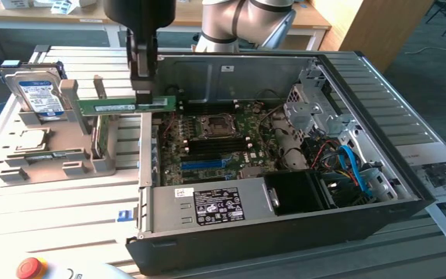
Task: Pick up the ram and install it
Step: 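Pick up the ram and move it above insertion slot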
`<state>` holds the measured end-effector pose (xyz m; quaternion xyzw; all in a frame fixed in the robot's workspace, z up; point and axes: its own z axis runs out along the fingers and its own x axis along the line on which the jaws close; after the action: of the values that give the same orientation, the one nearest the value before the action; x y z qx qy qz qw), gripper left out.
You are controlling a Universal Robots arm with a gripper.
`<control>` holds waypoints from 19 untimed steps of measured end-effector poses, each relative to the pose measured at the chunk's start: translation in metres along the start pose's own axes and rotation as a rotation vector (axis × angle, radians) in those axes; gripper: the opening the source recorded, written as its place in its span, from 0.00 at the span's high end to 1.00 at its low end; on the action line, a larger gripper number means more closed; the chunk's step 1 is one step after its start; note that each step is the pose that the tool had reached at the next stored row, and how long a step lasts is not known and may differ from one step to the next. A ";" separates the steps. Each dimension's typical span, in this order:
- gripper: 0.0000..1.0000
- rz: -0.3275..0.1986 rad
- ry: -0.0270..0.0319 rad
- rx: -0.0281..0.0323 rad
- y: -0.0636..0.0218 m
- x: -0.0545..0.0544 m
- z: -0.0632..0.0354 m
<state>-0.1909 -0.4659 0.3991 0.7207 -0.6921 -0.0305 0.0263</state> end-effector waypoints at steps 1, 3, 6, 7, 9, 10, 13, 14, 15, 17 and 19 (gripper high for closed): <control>0.88 0.000 0.0000 -0.0004 -0.0025 0.000 -0.0002; 0.88 0.000 0.0000 -0.0011 -0.0076 0.001 -0.0006; 0.88 0.000 -0.0001 -0.0023 -0.0152 0.003 -0.0012; 0.88 0.000 -0.0001 -0.0027 -0.0178 0.003 -0.0015; 0.88 0.000 -0.0001 -0.0033 -0.0230 0.004 -0.0019; 0.88 0.000 -0.0001 -0.0037 -0.0256 0.005 -0.0021; 0.88 0.000 -0.0001 -0.0045 -0.0333 0.006 -0.0027; 0.88 0.000 -0.0001 -0.0047 -0.0359 0.006 -0.0030; 0.88 0.000 -0.0002 -0.0048 -0.0381 0.007 -0.0031; 0.88 0.000 -0.0002 -0.0050 -0.0429 0.008 -0.0035; 0.88 0.000 -0.0002 -0.0054 -0.0478 0.009 -0.0039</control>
<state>-0.1425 -0.4731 0.3991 0.7206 -0.6921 -0.0324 0.0282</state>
